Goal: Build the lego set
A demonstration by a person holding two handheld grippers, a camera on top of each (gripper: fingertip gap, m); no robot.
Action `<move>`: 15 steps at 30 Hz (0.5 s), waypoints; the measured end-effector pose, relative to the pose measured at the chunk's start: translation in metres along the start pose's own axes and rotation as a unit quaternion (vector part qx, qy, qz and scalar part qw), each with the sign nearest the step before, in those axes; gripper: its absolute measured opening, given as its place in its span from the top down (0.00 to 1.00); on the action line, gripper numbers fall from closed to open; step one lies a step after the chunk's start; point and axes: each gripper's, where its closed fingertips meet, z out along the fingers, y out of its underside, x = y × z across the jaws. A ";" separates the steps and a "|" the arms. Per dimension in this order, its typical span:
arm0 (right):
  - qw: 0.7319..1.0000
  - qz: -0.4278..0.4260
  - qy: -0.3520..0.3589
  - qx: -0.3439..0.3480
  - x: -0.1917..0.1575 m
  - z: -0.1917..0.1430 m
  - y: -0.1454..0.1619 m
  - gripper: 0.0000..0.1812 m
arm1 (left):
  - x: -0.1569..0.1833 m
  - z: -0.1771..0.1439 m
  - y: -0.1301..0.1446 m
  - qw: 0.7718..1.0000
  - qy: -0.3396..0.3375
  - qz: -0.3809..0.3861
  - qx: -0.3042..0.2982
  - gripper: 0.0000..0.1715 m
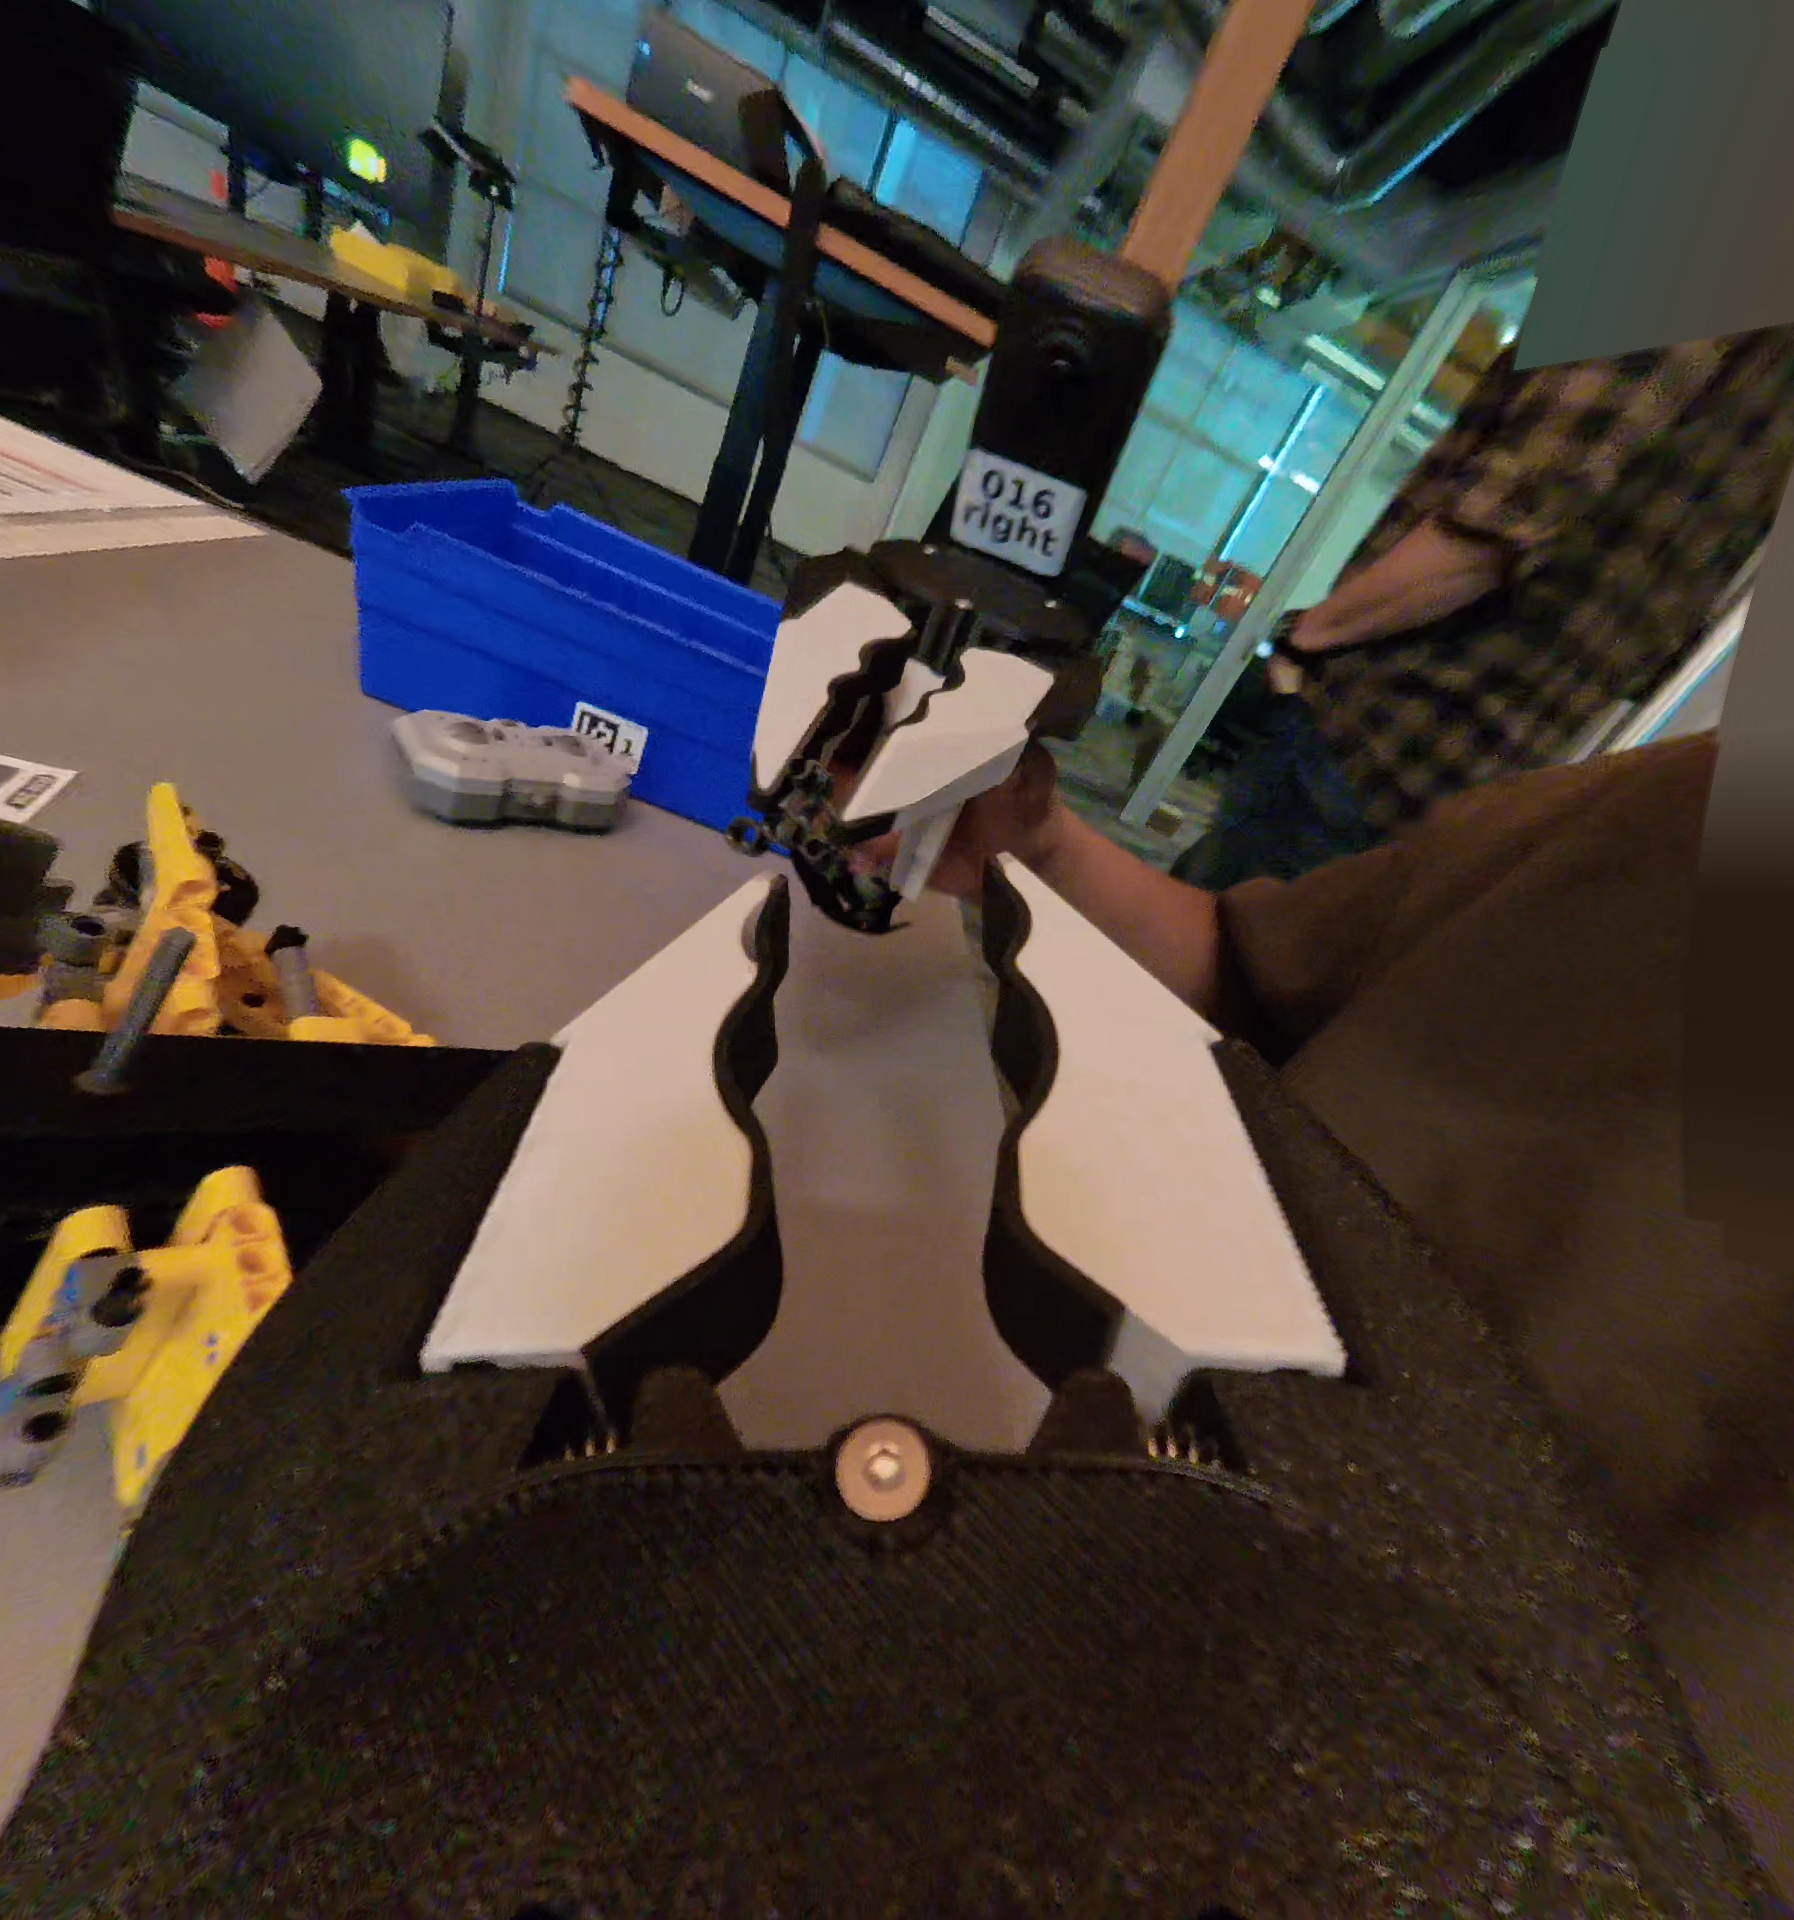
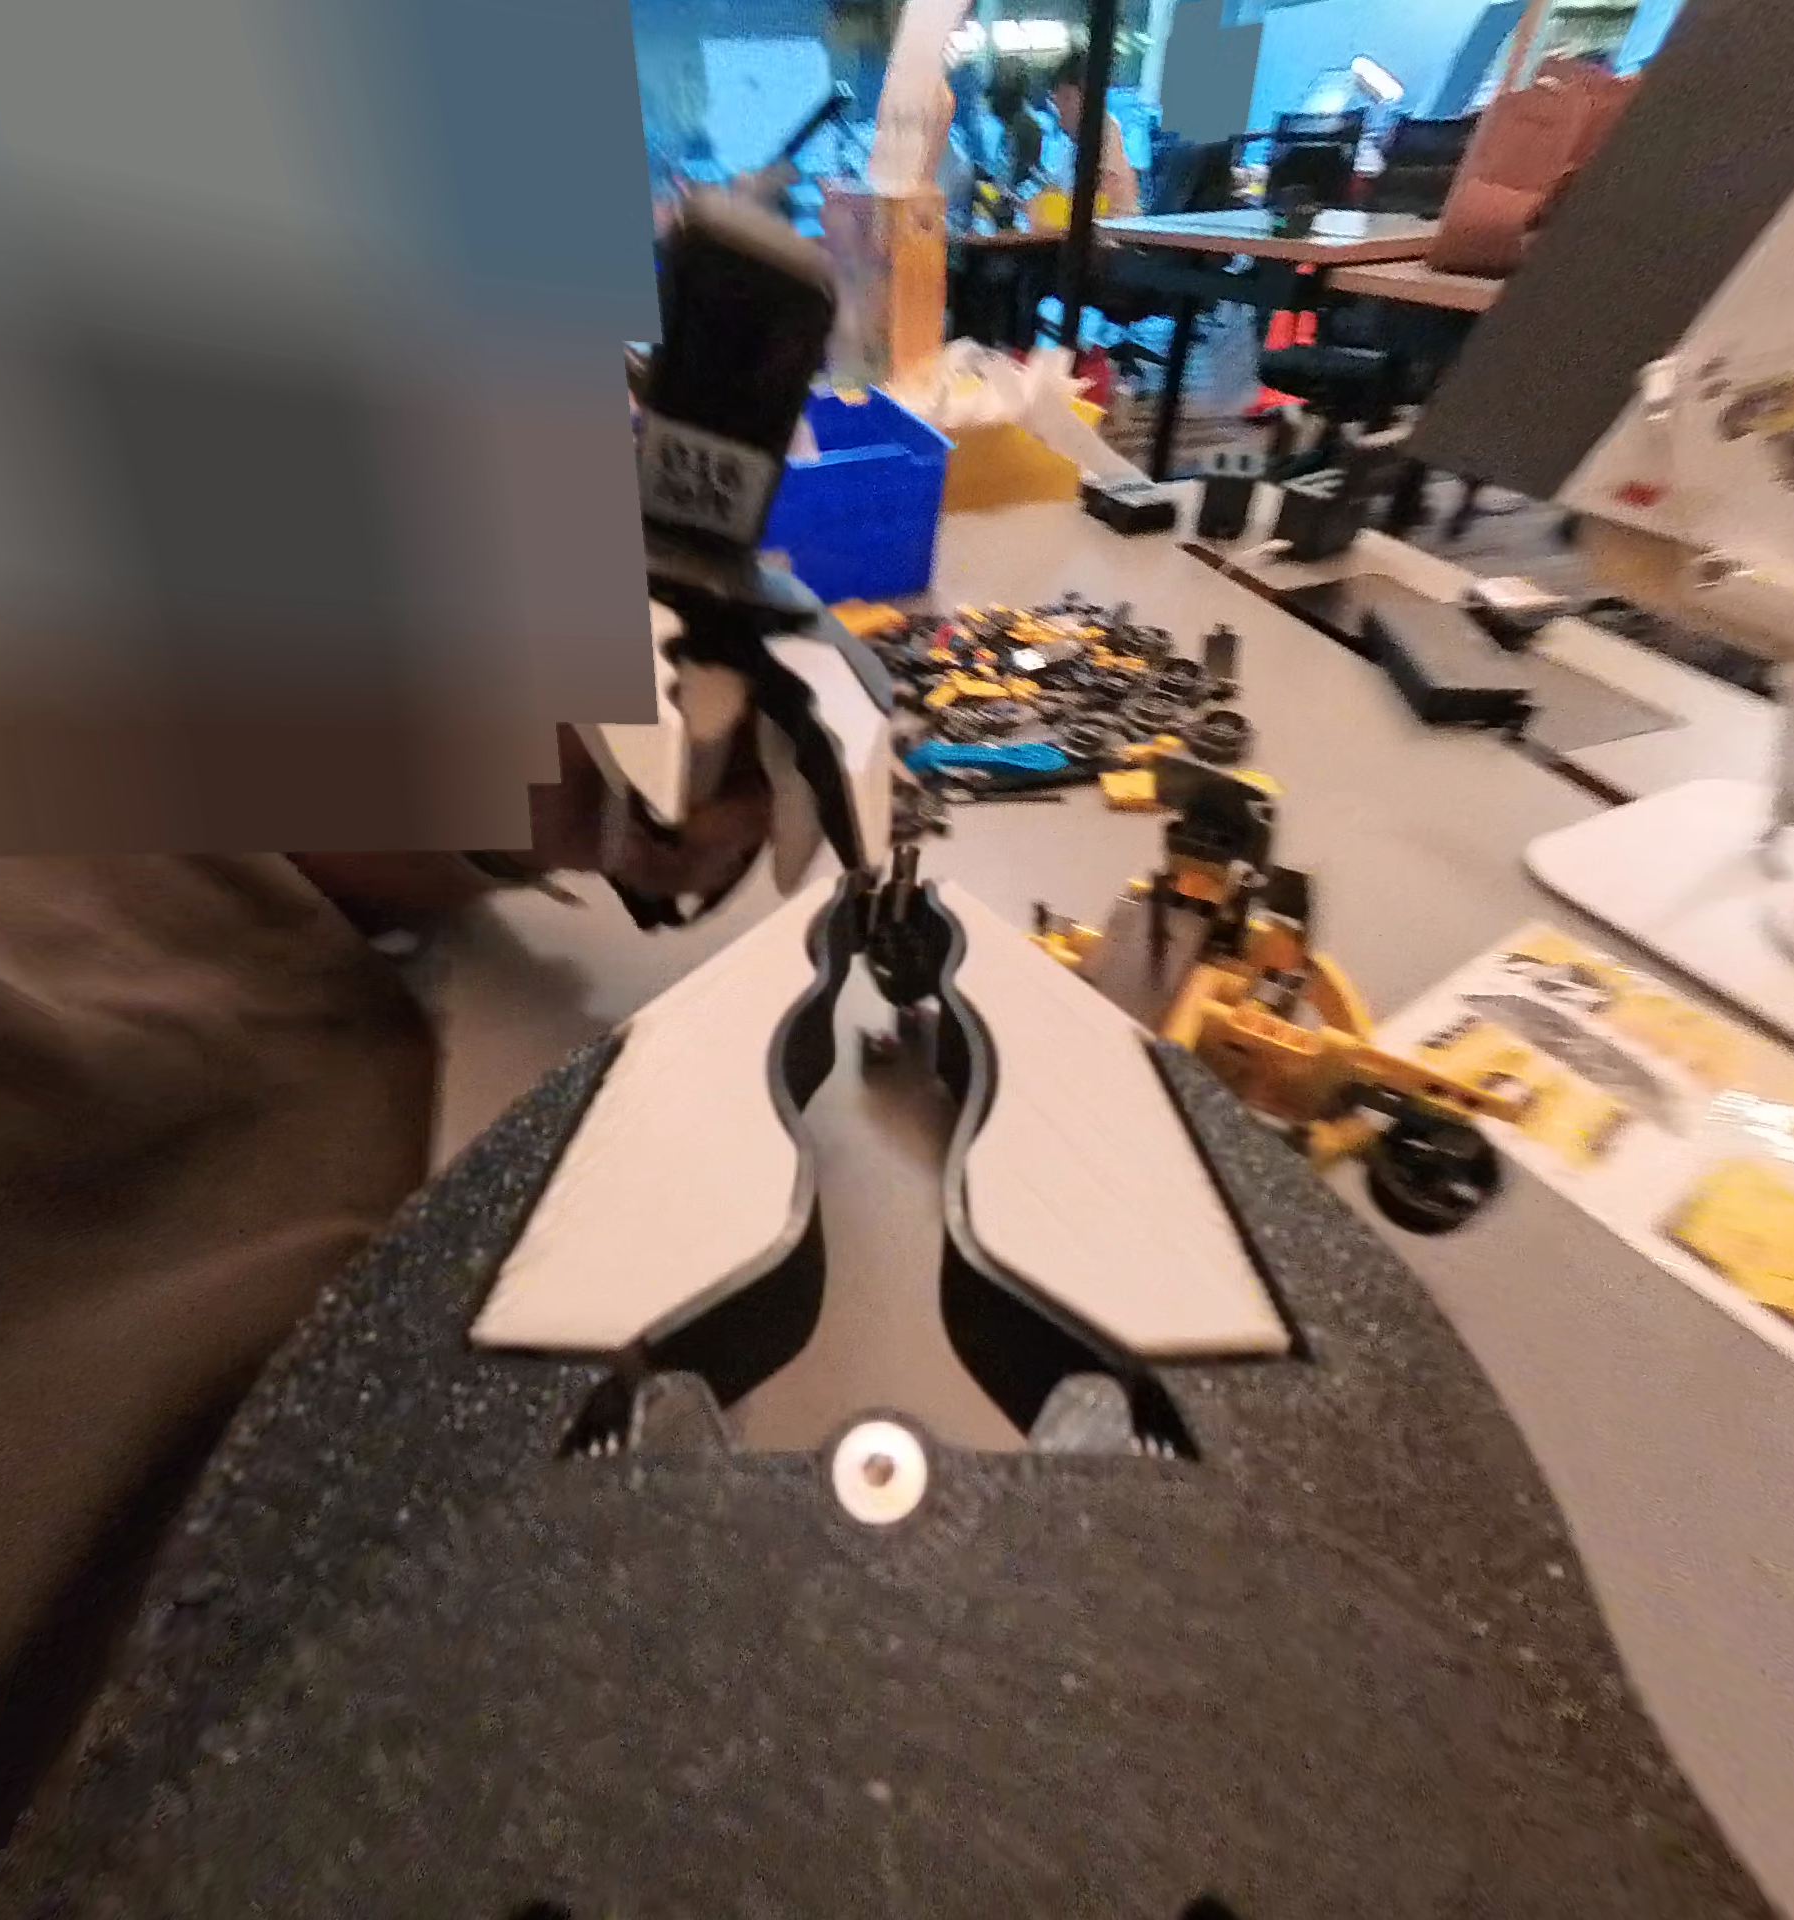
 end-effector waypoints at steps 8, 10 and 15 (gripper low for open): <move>0.999 0.021 -0.031 0.028 -0.016 0.011 -0.006 0.93 | 0.001 -0.005 -0.004 0.999 0.007 -0.035 0.020 0.95; 0.999 0.020 -0.031 0.027 -0.017 0.011 -0.007 0.93 | 0.004 -0.004 -0.003 0.999 0.018 -0.043 0.016 0.97; 0.998 0.024 -0.026 0.051 -0.017 0.008 -0.012 0.92 | 0.010 -0.003 -0.006 0.997 0.046 -0.061 0.030 1.00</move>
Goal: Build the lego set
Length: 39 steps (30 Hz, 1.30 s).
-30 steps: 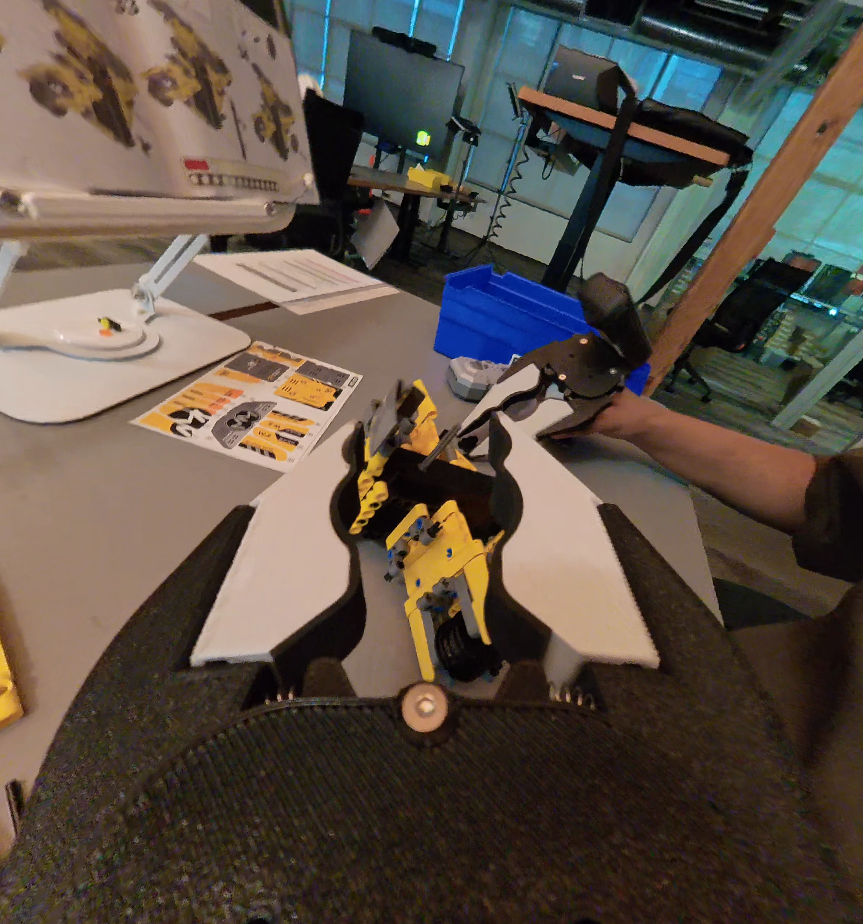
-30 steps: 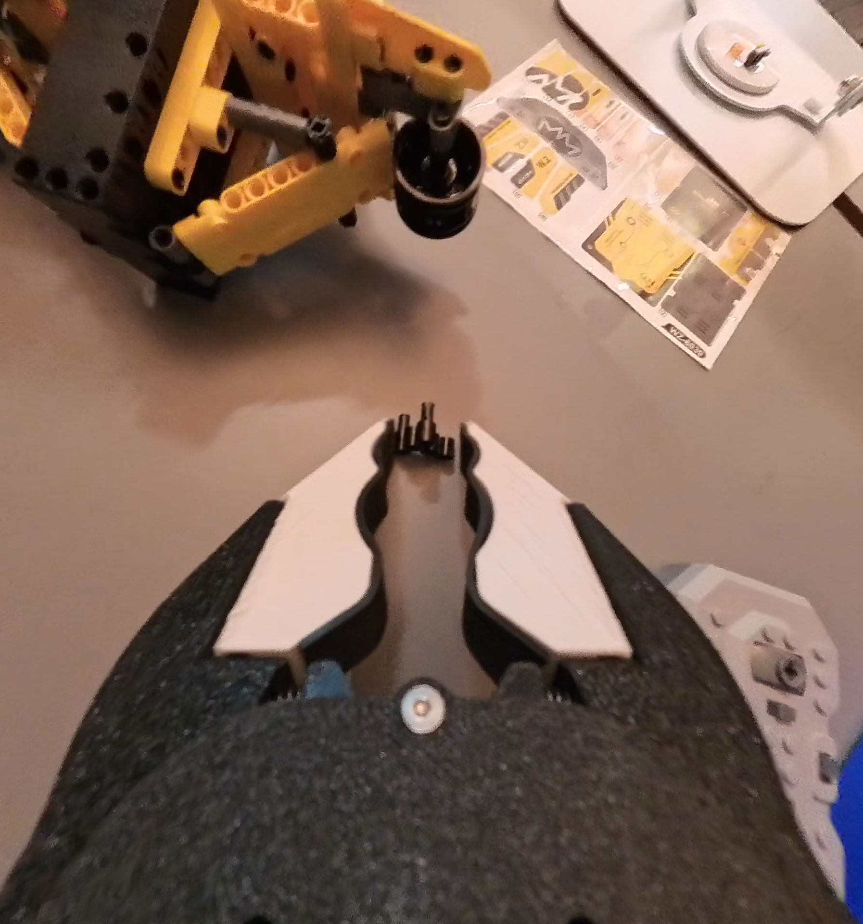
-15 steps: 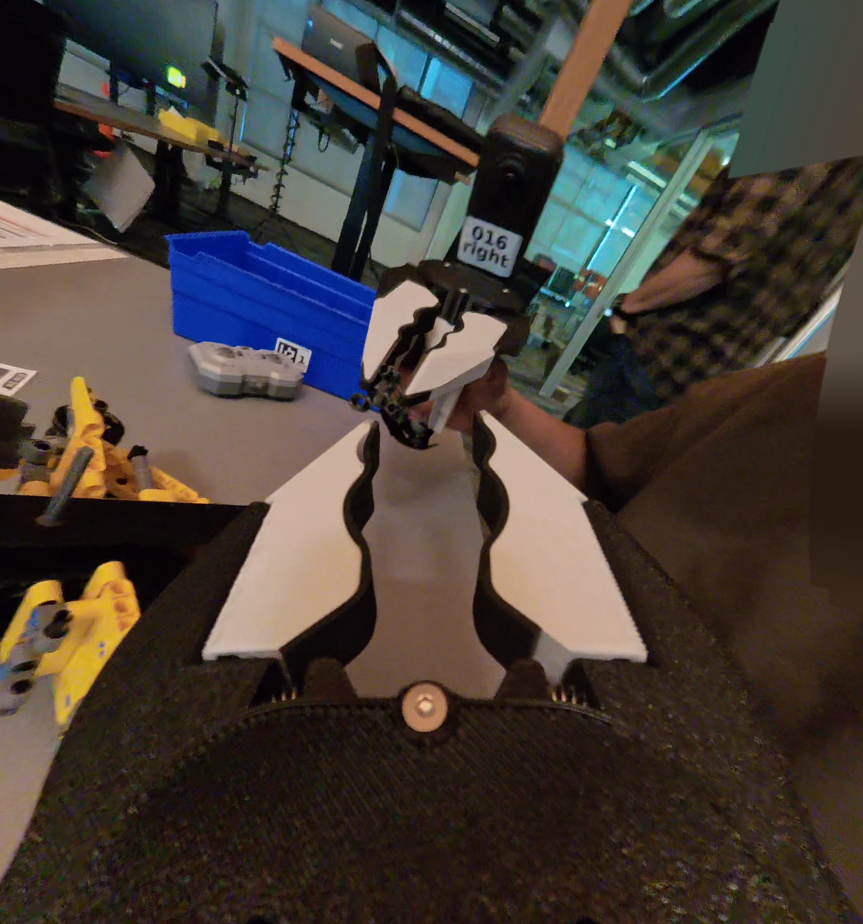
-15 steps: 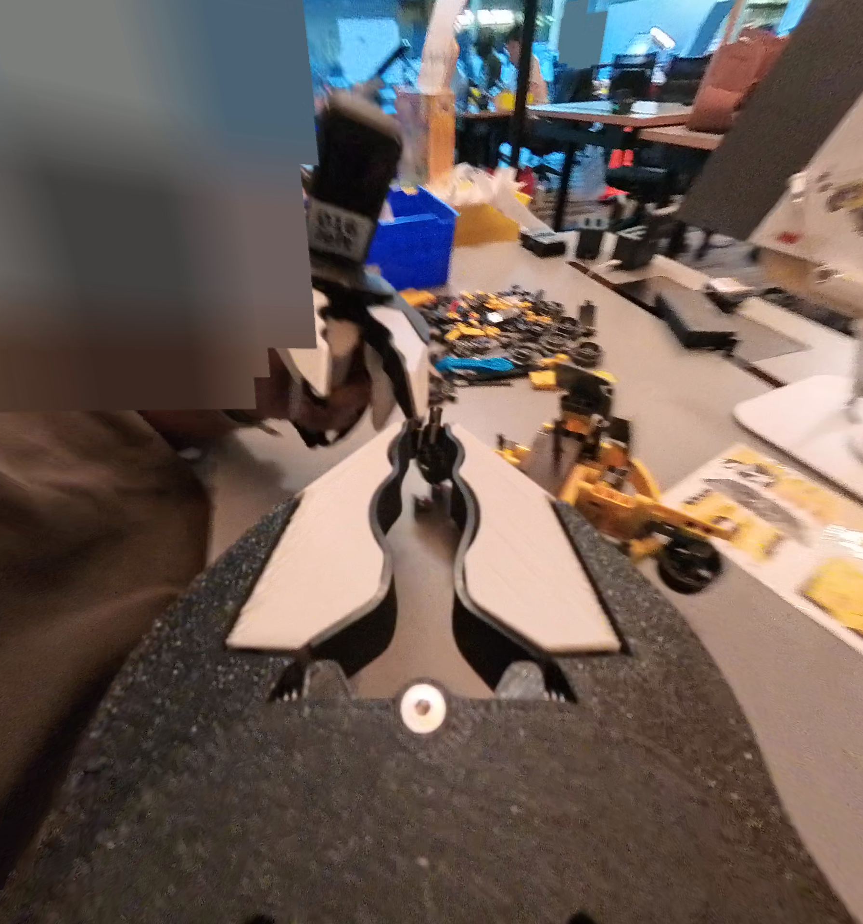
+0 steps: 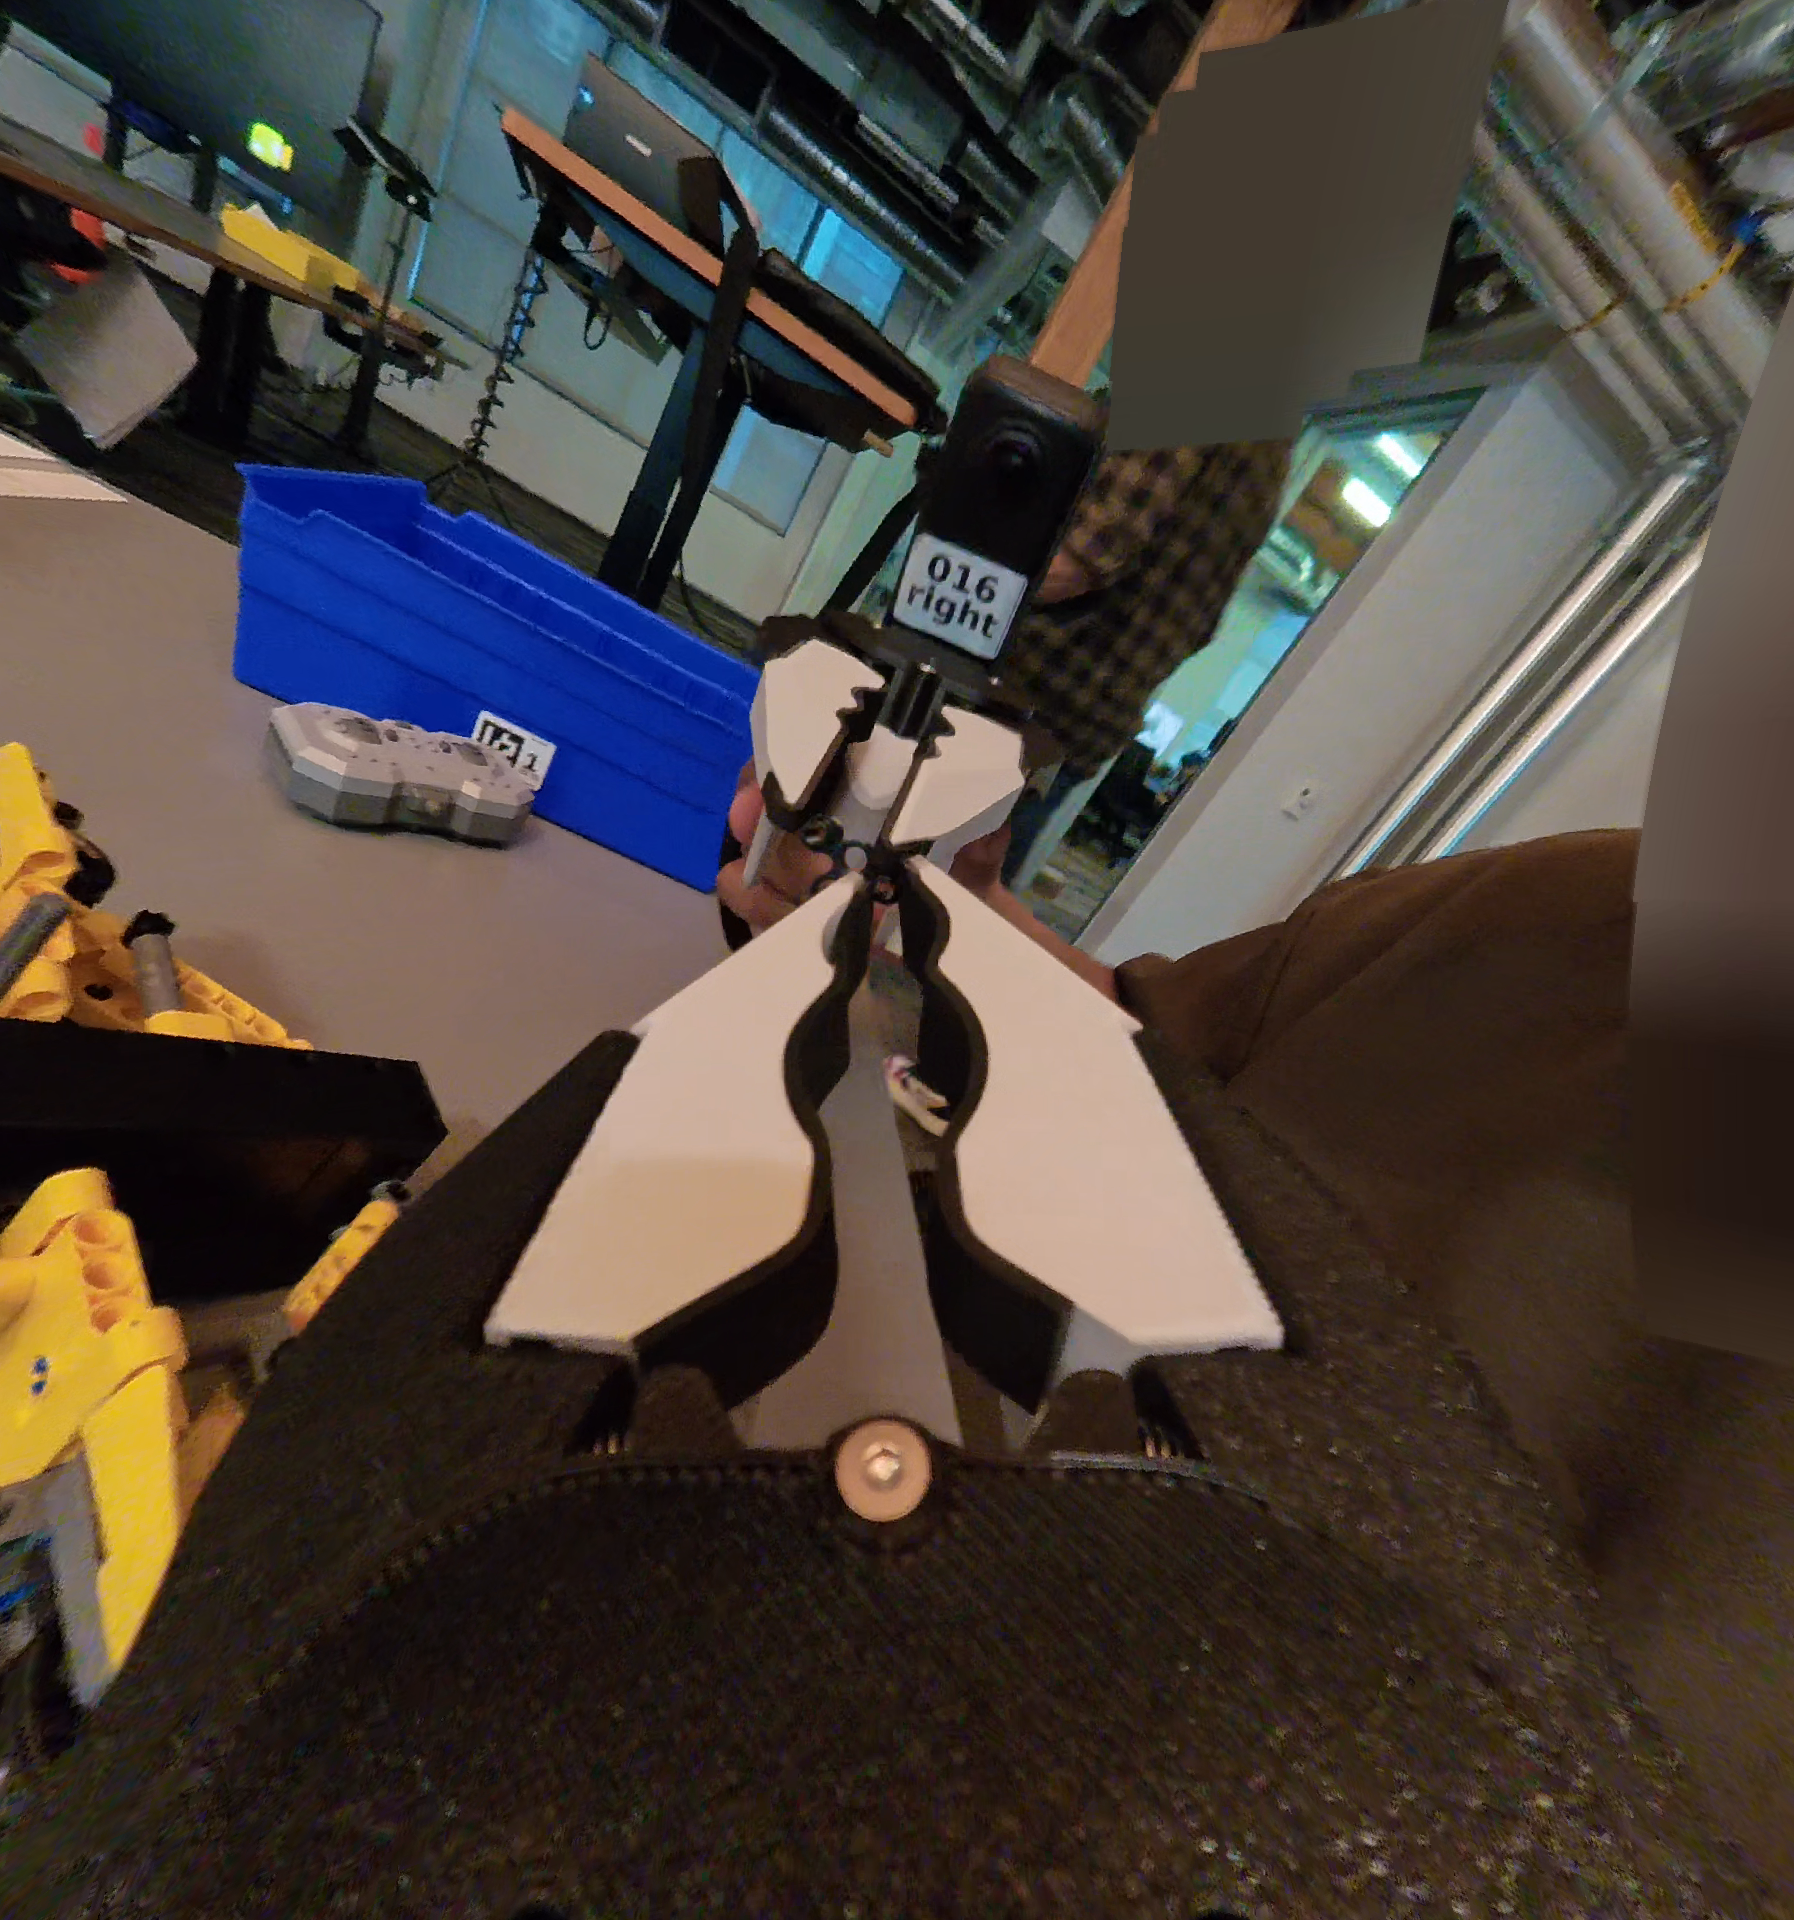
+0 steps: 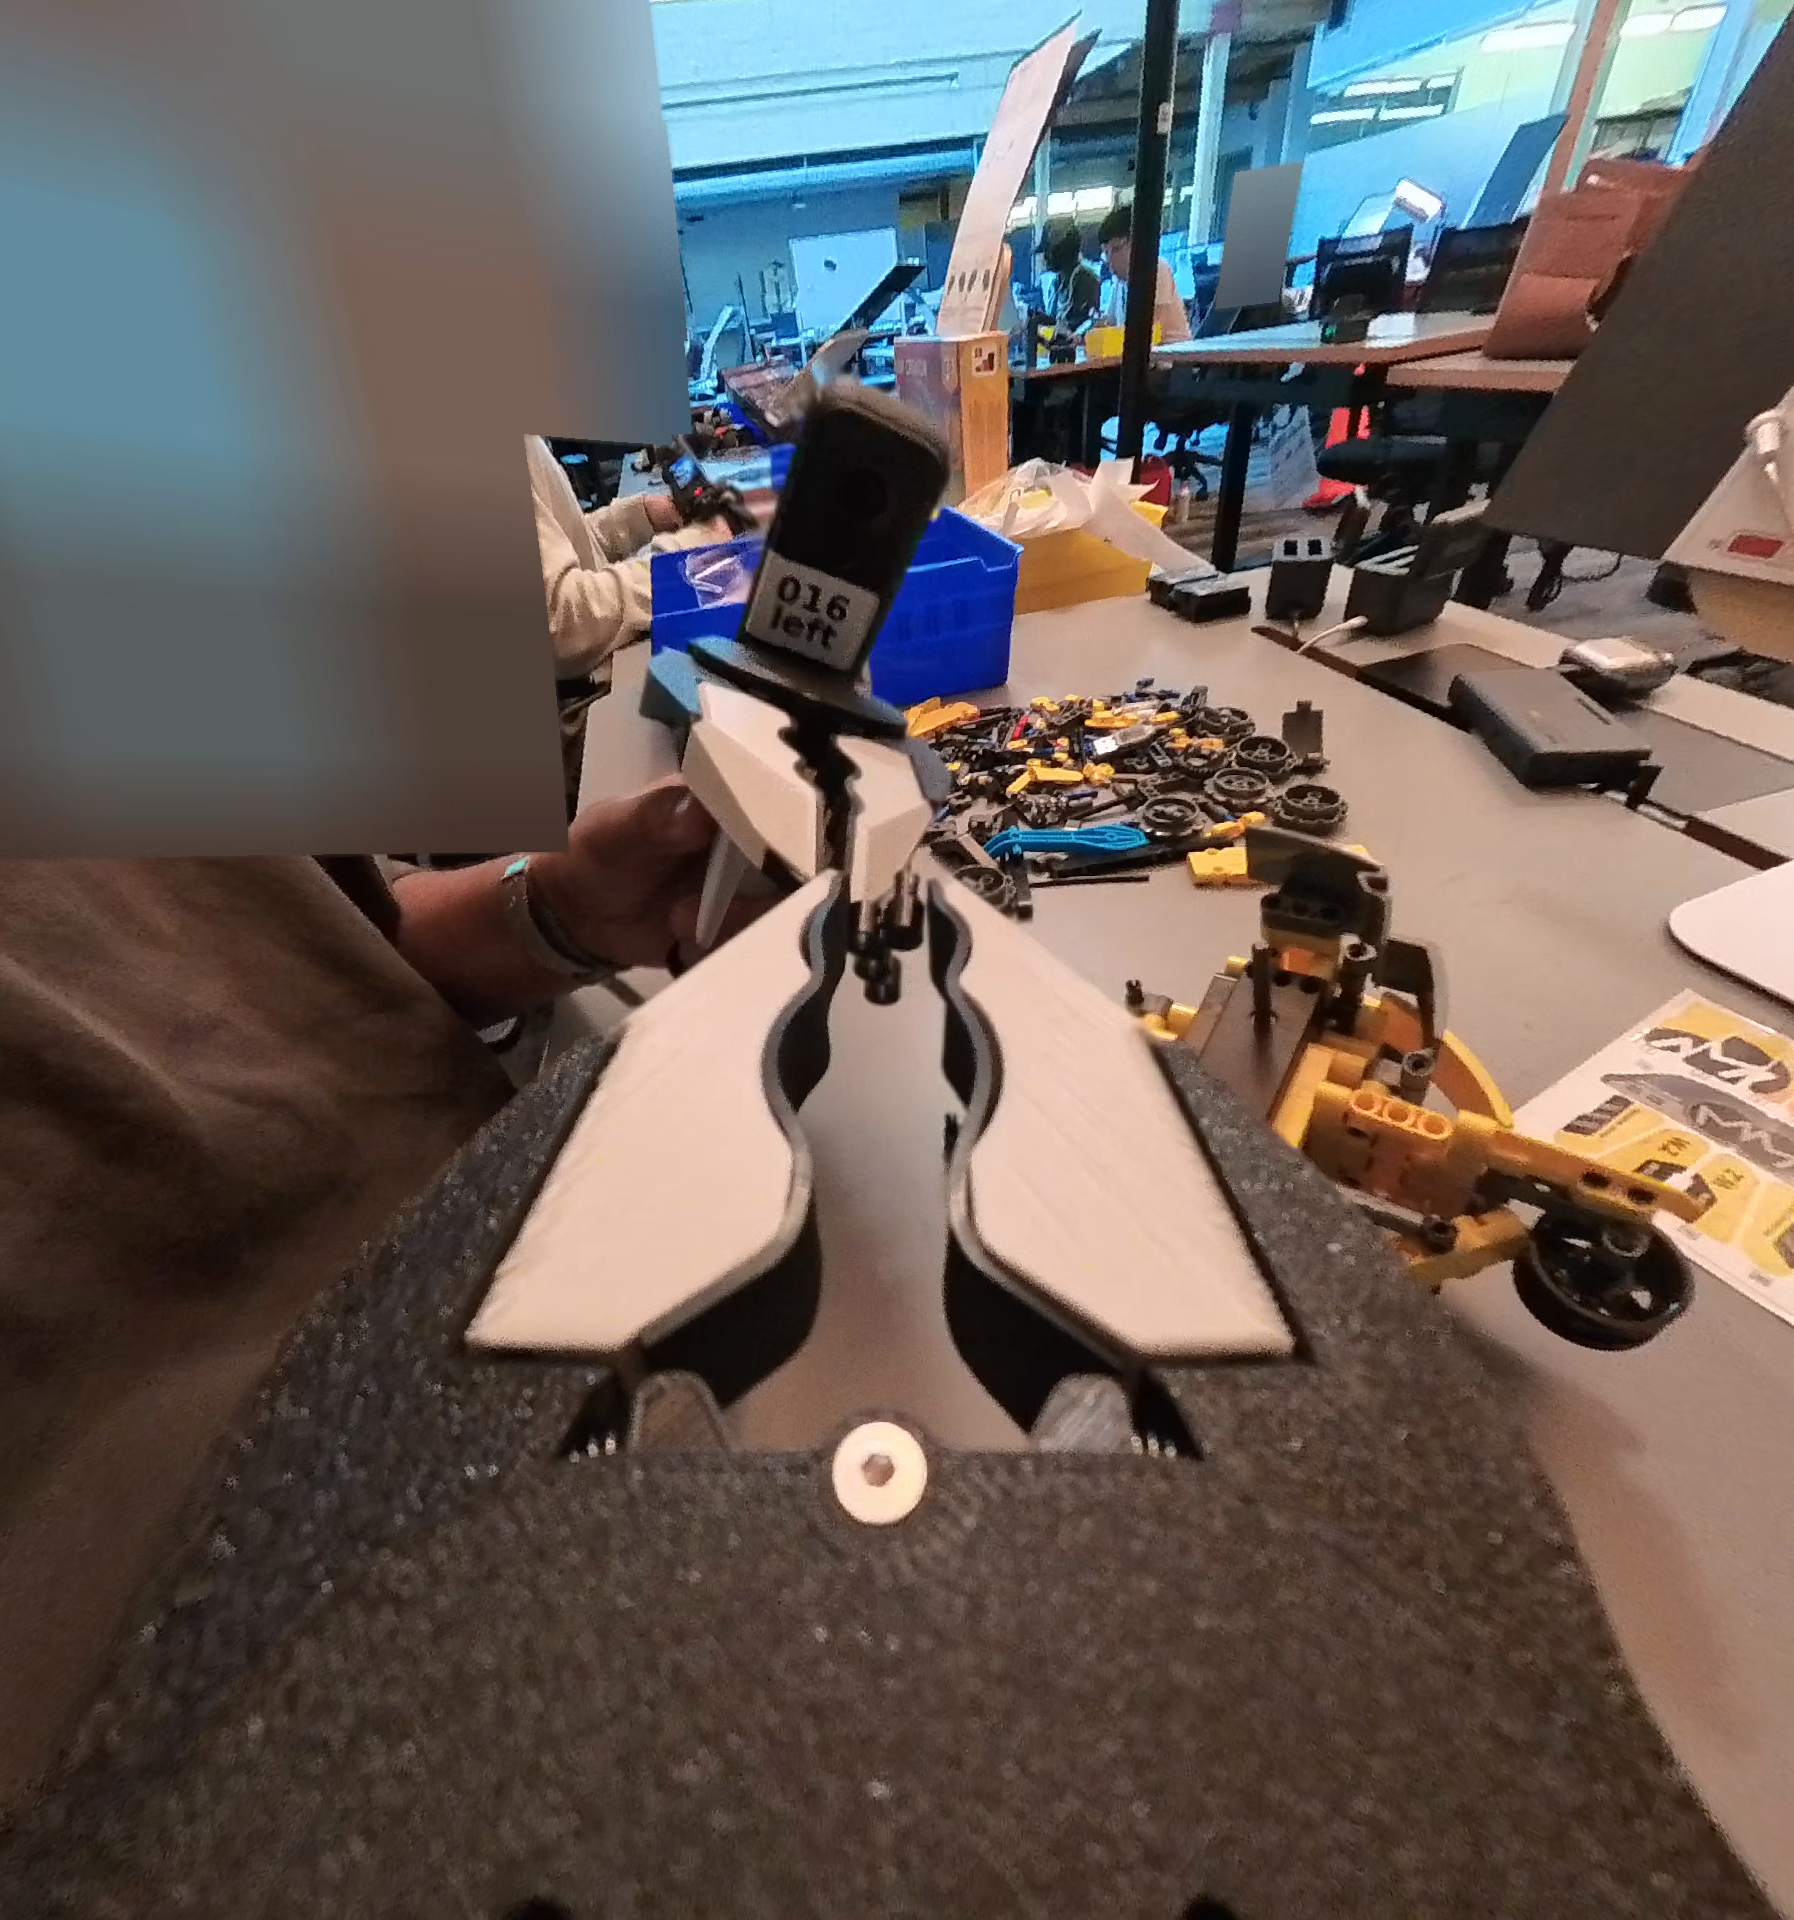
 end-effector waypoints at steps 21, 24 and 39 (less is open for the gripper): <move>0.988 -0.149 0.050 -0.007 -0.002 -0.011 -0.003 0.83 | 0.002 0.003 -0.009 0.989 0.069 -0.088 0.097 1.00; 0.985 -0.166 0.045 -0.020 -0.003 -0.010 0.000 0.87 | 0.003 0.005 -0.006 0.991 0.064 -0.081 0.091 1.00; 0.967 -0.244 0.072 -0.025 -0.001 -0.012 -0.002 0.87 | 0.002 0.011 -0.005 0.987 0.080 -0.103 0.094 1.00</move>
